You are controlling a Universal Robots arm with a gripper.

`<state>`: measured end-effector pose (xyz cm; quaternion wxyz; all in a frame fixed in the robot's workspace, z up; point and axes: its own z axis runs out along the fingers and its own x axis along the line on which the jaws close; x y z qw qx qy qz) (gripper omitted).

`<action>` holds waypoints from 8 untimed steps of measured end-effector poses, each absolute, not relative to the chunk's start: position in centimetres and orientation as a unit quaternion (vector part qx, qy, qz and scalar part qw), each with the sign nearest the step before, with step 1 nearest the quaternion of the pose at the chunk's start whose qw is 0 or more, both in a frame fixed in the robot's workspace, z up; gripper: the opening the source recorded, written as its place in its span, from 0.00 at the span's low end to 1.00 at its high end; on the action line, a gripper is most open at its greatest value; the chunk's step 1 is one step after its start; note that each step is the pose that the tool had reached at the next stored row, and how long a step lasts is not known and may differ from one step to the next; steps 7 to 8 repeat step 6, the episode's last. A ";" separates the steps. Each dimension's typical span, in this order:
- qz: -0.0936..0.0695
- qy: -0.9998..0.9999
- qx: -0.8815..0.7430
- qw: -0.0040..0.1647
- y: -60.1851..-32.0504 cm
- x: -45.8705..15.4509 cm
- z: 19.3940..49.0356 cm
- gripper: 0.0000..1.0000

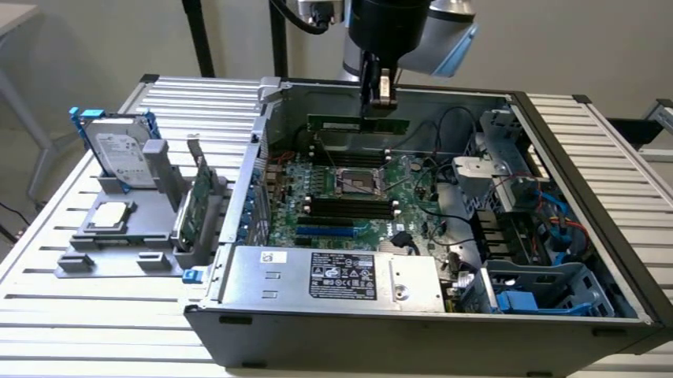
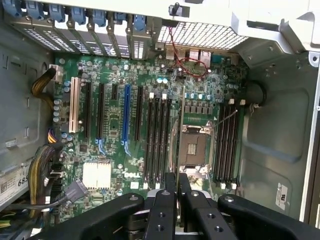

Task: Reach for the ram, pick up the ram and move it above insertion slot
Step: 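Pick up the ram and move it above insertion slot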

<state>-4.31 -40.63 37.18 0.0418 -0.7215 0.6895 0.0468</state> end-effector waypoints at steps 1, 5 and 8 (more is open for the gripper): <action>0.047 0.690 -0.722 0.042 -40.6 -4.3 37.2 0.14; 0.047 0.690 -0.721 0.042 -40.6 -4.3 37.2 0.14; 0.047 0.690 -0.721 0.042 -40.6 -4.3 37.2 0.14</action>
